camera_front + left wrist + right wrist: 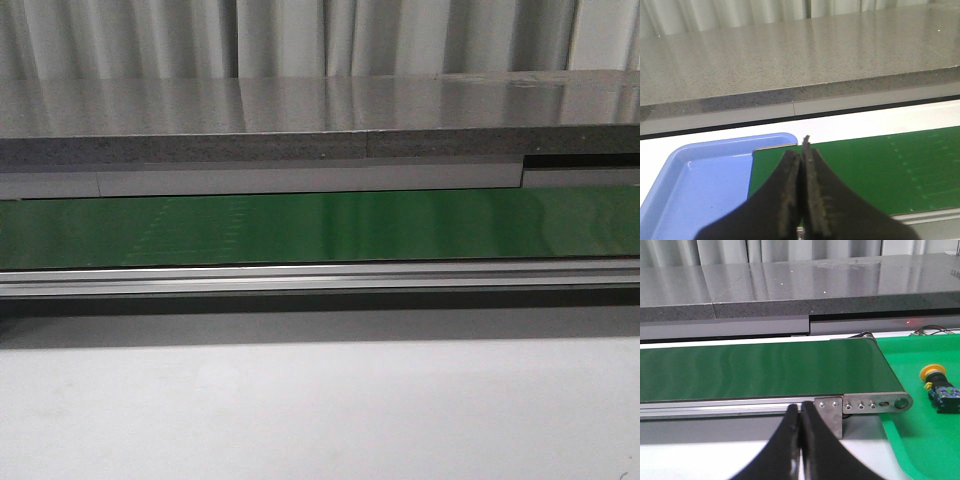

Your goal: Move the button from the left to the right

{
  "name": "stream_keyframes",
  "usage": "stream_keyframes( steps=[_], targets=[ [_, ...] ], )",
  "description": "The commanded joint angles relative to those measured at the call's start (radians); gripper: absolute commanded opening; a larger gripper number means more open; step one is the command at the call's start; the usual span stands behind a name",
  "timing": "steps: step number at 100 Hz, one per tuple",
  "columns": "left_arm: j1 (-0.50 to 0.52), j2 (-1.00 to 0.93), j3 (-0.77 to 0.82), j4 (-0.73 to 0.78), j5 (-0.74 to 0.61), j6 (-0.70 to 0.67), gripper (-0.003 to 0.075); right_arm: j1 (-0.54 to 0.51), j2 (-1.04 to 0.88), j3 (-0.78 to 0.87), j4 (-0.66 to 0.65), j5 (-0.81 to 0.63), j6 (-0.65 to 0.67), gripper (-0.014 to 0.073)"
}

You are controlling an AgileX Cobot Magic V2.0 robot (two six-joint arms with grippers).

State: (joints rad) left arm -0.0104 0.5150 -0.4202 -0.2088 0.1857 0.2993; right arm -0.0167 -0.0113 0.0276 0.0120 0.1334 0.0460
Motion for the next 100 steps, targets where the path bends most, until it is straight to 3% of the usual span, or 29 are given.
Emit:
stream_keyframes(
  steps=[1,100],
  targets=[
    [-0.007,0.003,-0.028,-0.014,-0.080,0.000,-0.0020,0.003,-0.019,-0.015,0.000,-0.090,0.000,-0.0067],
    [-0.007,-0.001,-0.026,0.005,-0.104,0.000,-0.0020,0.003,-0.019,-0.015,0.000,-0.090,0.000,-0.0067]
  ],
)
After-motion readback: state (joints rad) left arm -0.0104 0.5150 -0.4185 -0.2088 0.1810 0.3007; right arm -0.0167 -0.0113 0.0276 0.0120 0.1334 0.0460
